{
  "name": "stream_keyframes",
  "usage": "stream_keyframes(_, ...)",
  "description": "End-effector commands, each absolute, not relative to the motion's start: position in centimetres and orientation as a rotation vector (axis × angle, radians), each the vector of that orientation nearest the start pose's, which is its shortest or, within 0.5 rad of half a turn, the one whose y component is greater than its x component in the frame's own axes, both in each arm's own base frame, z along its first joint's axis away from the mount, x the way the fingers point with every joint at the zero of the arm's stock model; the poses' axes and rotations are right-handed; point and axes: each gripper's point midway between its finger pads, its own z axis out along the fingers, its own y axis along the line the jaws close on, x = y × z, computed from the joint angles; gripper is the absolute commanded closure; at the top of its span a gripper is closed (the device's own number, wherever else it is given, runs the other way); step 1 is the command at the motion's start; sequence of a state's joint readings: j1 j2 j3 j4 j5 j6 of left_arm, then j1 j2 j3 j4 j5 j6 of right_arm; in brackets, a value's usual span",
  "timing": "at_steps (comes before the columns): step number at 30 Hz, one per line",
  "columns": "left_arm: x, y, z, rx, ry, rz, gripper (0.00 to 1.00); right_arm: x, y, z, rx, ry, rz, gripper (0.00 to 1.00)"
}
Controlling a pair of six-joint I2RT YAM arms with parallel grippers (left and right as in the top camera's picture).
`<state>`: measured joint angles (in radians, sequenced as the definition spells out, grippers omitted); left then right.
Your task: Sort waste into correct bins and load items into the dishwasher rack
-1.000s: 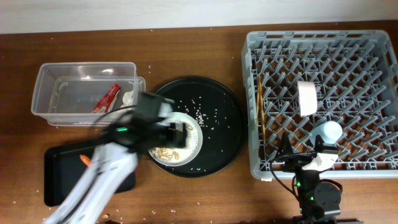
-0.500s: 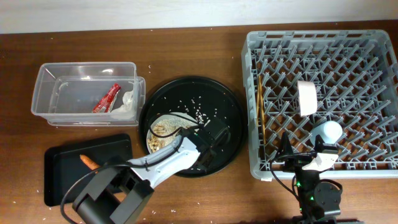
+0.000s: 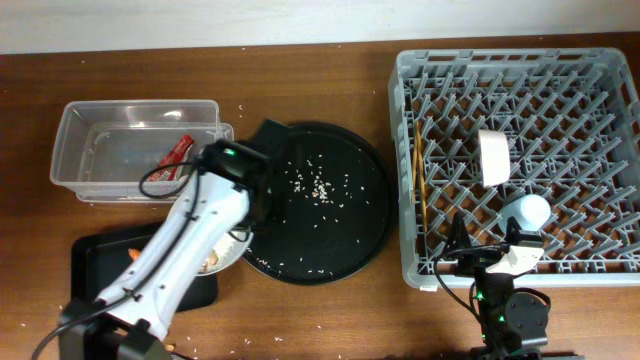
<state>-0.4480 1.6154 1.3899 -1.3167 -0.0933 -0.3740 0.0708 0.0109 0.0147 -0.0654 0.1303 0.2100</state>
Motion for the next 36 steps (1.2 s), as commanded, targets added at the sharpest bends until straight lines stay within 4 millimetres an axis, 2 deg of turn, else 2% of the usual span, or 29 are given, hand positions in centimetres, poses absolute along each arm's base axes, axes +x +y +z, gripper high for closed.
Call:
stream_keyframes(1,26.1,-8.9,12.8,0.022,3.138,0.01,1.0,24.6,-0.7,15.9,0.225,1.621,0.108,0.02)
stream_keyframes(2,25.8,-8.2,12.2,0.006,3.166,-0.073,1.0,24.6,-0.7,15.9,0.225,1.621,0.108,0.02)
stream_keyframes(4,26.3,-7.9,12.6,0.031,3.119,-0.284,1.0,24.6,-0.7,15.9,0.225,1.621,0.108,0.02)
stream_keyframes(8,26.9,-6.1,16.7,0.092,2.903,-0.601,1.0,24.6,-0.7,15.9,0.225,1.621,0.108,0.02)
stream_keyframes(9,27.0,-4.5,17.9,0.063,2.802,-0.697,1.0,24.6,-0.7,15.9,0.225,1.621,0.108,0.02)
stream_keyframes(13,26.2,-1.5,18.3,-0.059,2.551,-1.009,1.0,24.6,-0.7,15.9,0.225,1.621,0.108,0.02)
stream_keyframes(16,25.3,0.8,20.2,-0.113,2.39,-1.067,1.0,24.6,-0.7,15.9,0.225,1.621,0.108,0.02)
stream_keyframes(17,24.8,1.5,21.8,-0.12,2.276,-1.091,1.0,24.6,-0.7,15.9,0.225,1.621,0.108,0.02)
stream_keyframes(18,24.4,2.2,22.6,-0.137,2.225,-1.085,1.0,24.6,-0.7,15.9,0.225,1.621,0.108,0.02)
stream_keyframes(21,23.4,3.2,24.8,-0.158,2.076,-1.088,1.0,24.6,-0.7,15.9,0.225,1.621,0.108,0.02)
stream_keyframes(25,22.1,4.9,26.1,-0.213,1.994,-0.997,1.0,24.6,-0.7,15.9,0.225,1.621,0.108,0.02)
stream_keyframes(28,22.0,4.1,26.8,-0.171,1.979,-0.988,1.0,24.6,-0.7,15.9,0.225,1.621,0.108,0.02)
stream_keyframes(29,22.6,3.1,27.4,-0.122,1.945,-1.023,1.0,24.6,-0.7,15.9,0.225,1.621,0.108,0.02)
stream_keyframes(32,26.6,-0.5,27.9,0.06,1.949,-1.161,1.0,24.6,-0.7,15.9,0.225,1.621,0.108,0.02)
stream_keyframes(34,30.9,-6.8,28.7,0.222,2.02,-1.224,1.0,24.6,-0.7,15.9,0.225,1.621,0.108,0.02)
stream_keyframes(35,32.9,-11.2,30.0,0.304,2.005,-1.197,1.0,24.6,-0.7,15.9,0.225,1.621,0.108,0.02)
stream_keyframes(36,33.8,-15.2,31.0,0.345,1.977,-1.189,1.0,24.6,-0.7,15.9,0.225,1.621,0.108,0.01)
